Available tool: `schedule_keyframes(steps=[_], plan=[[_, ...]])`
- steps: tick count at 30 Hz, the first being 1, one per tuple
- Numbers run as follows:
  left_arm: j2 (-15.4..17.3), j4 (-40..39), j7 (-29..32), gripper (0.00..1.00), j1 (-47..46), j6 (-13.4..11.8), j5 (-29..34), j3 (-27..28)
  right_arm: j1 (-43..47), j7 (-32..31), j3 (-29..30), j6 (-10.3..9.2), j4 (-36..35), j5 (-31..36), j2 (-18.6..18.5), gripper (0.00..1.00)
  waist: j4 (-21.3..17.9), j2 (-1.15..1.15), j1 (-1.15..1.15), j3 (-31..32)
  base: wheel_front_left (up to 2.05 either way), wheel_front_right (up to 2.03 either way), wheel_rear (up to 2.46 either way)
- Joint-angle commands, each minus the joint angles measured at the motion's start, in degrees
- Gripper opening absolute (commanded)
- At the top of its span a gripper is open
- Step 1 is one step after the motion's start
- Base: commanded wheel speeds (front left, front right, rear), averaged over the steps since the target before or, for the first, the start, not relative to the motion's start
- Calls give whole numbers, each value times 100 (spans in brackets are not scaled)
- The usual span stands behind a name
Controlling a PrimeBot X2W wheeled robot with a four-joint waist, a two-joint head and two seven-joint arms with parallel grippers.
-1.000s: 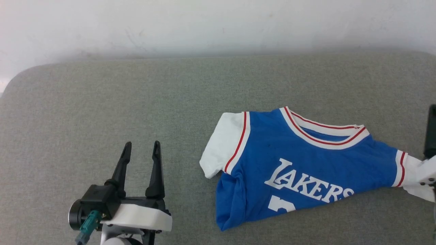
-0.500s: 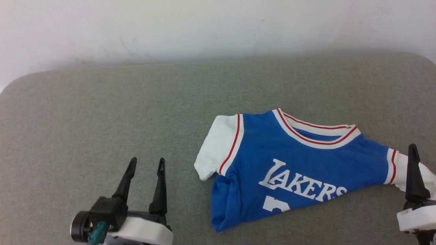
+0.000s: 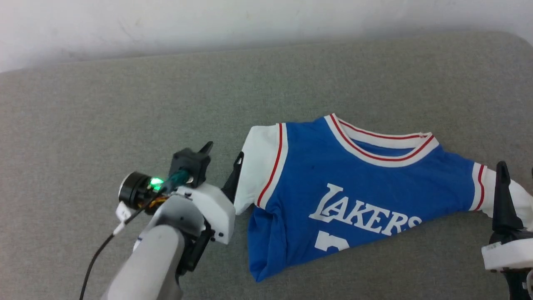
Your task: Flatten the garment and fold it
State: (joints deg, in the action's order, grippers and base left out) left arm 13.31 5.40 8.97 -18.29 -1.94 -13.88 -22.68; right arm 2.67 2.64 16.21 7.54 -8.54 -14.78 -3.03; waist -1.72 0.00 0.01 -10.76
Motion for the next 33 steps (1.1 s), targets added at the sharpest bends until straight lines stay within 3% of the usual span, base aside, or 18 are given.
schedule_keyframes(steps=[1, 10, 11, 12, 13, 20, 27, 31, 33], plan=[[34, 259, 182, 100, -230, 121, 69, -102, -107, 34, -40, -5, 22, -44, 14, 100, -95, 0, -1, -189, 0, 0, 0], [2, 1383, 879, 100, -570, 359, 13, -369, -235, 41, -99, -5, 94, -64, 15, 100, -211, 0, -1, -338, 0, 0, 0], [-4, 1460, 885, 75, -587, 364, -1, -371, -243, 41, -95, -5, 98, -65, 15, 100, -215, 0, -1, -354, 0, 0, 0], [-5, 1530, 867, 21, -604, 368, -5, -375, -254, 45, -90, -5, 102, -68, 15, 100, -217, 0, -1, -367, 0, 0, 0], [-4, 1594, 839, 0, -621, 375, -4, -383, -263, 49, -84, -5, 109, -69, 15, 100, -214, 0, -1, -376, 0, 0, 0], [20, 1649, 326, 0, -799, 97, 40, -191, -261, 58, -27, -5, 165, -68, 15, 100, -73, 0, -1, -268, 0, 0, 0], [582, 548, 50, 0, -943, -485, 790, -135, -187, 29, -20, -5, 150, -57, 15, 100, 132, 0, -1, -85, 0, 0, 0], [726, -188, 288, 0, -757, -432, 1194, -564, -136, 11, -67, -5, 135, -88, 15, 100, 239, 0, -1, -119, 0, 0, 0], [602, -415, 366, 0, -617, -298, 1241, -890, -148, 8, -107, -5, 126, -103, 15, 100, 276, 0, -1, -170, 0, 0, 0]])
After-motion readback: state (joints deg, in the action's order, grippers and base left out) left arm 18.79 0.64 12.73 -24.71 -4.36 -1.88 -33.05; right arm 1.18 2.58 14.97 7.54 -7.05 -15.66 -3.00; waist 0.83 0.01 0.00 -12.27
